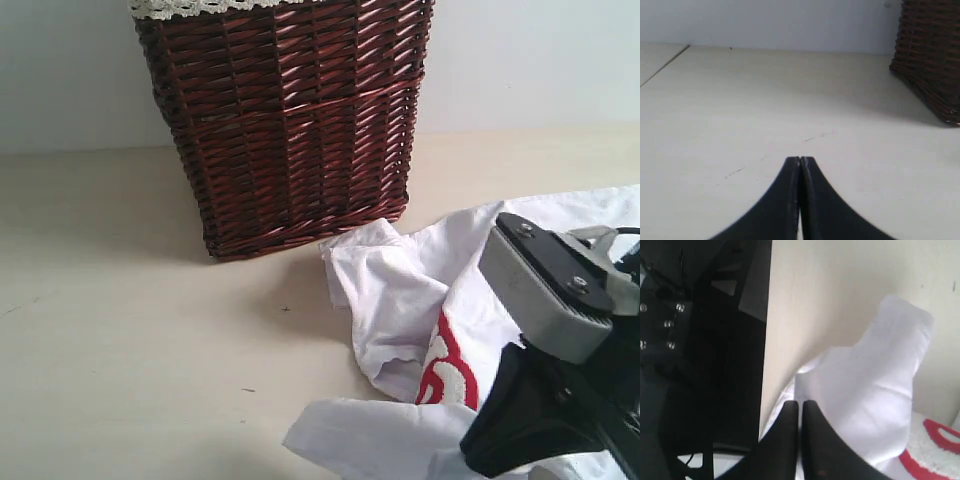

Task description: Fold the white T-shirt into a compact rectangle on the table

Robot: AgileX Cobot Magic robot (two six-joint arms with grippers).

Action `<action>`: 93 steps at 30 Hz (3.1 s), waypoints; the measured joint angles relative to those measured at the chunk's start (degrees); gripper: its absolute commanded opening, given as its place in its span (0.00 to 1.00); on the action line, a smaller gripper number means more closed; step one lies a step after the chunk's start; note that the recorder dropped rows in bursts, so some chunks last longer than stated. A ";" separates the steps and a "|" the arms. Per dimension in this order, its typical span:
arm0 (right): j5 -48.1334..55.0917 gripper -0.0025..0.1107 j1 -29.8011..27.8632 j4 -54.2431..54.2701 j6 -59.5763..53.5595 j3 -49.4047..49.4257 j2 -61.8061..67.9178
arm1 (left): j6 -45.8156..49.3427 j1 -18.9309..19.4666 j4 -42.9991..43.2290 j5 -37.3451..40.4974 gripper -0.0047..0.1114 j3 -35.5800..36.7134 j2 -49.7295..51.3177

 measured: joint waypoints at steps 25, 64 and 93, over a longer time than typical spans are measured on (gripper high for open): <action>0.79 0.32 0.00 4.38 30.90 2.02 -48.02 | 0.00 0.00 0.00 0.00 0.04 0.00 0.00; -41.32 0.02 -13.19 -55.26 64.04 3.51 17.08 | 0.00 0.00 0.00 0.00 0.04 0.00 0.00; -76.06 0.02 -42.51 -57.44 60.44 3.50 22.50 | 0.00 0.00 0.00 0.00 0.04 0.00 0.00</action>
